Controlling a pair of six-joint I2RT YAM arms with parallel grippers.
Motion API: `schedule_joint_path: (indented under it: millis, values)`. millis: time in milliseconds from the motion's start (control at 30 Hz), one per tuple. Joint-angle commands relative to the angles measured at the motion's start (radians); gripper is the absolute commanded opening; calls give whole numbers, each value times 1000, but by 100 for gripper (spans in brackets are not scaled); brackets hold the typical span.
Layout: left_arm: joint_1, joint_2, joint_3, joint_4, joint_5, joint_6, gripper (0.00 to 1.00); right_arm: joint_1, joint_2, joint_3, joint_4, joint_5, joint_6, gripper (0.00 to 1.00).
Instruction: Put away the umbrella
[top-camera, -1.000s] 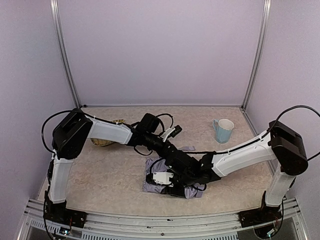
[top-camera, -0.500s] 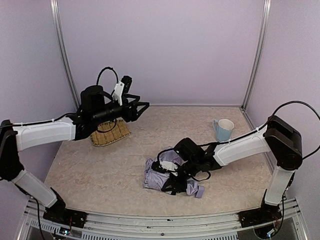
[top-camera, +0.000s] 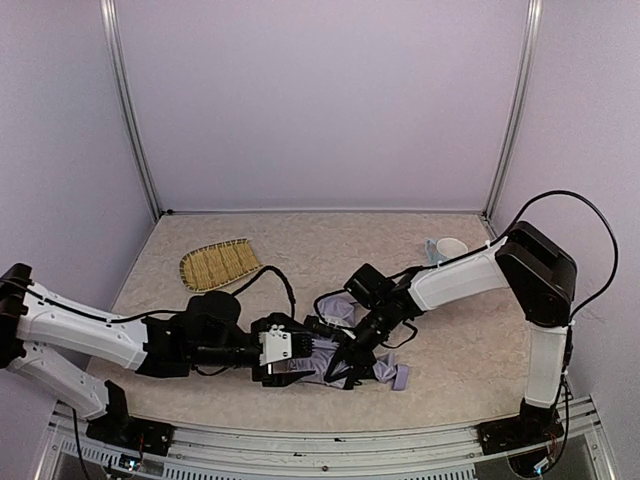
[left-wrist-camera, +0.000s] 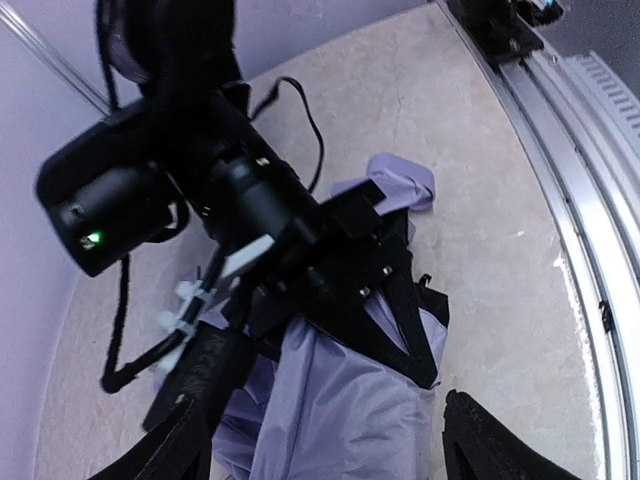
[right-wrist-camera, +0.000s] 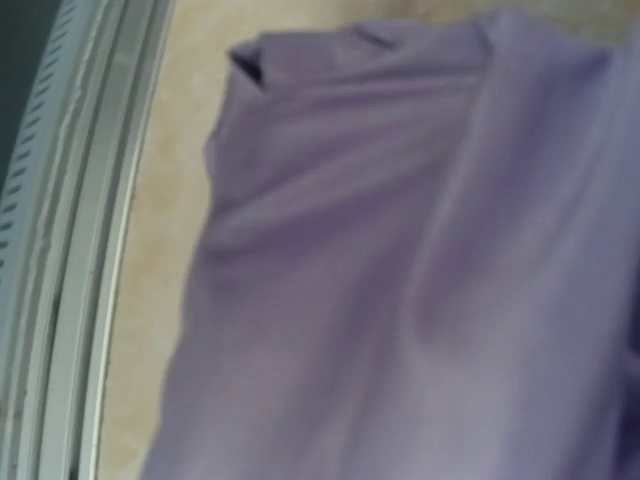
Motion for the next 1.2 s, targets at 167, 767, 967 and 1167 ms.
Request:
schedule_joint_path:
  millis: [167, 767, 967, 1167]
  values:
    - [-45, 274, 115, -67, -22, 128, 90, 11, 177, 88, -368, -15, -128, 34]
    - [-21, 587, 304, -403, -127, -67, 43, -33, 58, 82, -285, 64, -48, 74]
    - [-18, 649, 363, -476, -82, -71, 39, -90, -106, -15, -156, 84, 28, 96]
    - [-14, 684, 387, -495, -51, -73, 39, -170, -344, -157, -73, 101, 112, 100]
